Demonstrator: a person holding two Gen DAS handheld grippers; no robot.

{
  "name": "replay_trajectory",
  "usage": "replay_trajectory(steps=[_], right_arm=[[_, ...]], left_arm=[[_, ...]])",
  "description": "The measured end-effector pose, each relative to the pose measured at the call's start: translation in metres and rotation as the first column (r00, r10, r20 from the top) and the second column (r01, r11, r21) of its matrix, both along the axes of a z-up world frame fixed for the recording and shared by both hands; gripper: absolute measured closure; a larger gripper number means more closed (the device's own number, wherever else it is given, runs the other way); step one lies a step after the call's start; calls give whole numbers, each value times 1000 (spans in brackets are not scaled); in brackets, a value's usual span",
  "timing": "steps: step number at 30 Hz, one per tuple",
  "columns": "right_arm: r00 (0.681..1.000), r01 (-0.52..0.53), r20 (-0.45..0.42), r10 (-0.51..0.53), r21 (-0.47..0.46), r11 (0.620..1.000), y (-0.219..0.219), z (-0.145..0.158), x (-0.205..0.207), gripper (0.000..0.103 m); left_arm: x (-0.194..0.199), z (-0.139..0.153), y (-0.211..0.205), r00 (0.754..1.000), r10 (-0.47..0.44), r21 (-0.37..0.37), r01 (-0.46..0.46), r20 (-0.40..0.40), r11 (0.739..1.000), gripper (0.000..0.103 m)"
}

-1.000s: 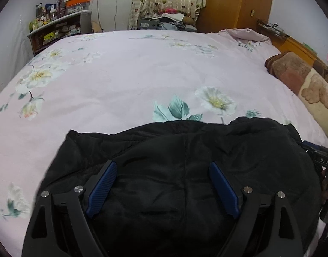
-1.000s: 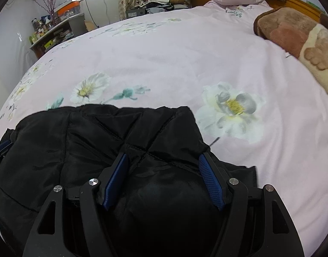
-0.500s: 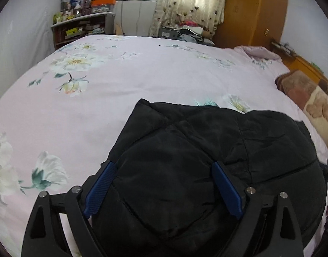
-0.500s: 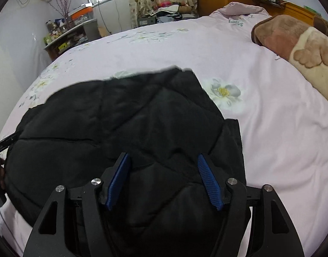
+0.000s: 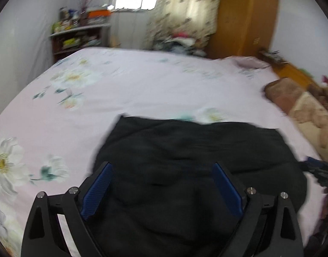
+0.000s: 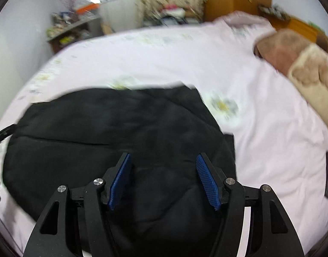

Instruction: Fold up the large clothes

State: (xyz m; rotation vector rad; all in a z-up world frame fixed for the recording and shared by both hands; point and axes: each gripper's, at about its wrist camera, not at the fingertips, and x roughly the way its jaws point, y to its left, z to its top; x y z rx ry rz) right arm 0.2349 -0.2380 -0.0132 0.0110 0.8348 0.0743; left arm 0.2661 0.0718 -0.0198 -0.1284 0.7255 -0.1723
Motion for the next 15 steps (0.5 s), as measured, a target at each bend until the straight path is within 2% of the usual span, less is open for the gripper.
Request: replay_trajectory(steps=[3, 5, 7, 9, 11, 15], right_arm=[[997, -74, 12, 74, 33, 997, 31, 3, -8, 40], [994, -103, -17, 103, 18, 995, 48, -10, -2, 40], [992, -107, -61, 107, -1, 994, 56, -31, 6, 40], [991, -84, -99, 89, 50, 995, 48, -48, 15, 40], [989, -80, -117, 87, 65, 995, 45, -56, 19, 40], [987, -97, -128, 99, 24, 995, 51, -61, 22, 39]], left_arm=[[-6, -4, -39, 995, -95, -11, 95, -8, 995, 9], [1, -23, -61, 990, -126, 11, 127, -66, 992, 9], [9, -44, -71, 986, -114, 38, 120, -123, 992, 8], [12, -52, -76, 986, -105, 57, 113, -130, 992, 8], [14, -55, -79, 986, -100, 69, 110, -136, 992, 8], [18, -59, -84, 984, -92, 79, 106, -154, 991, 6]])
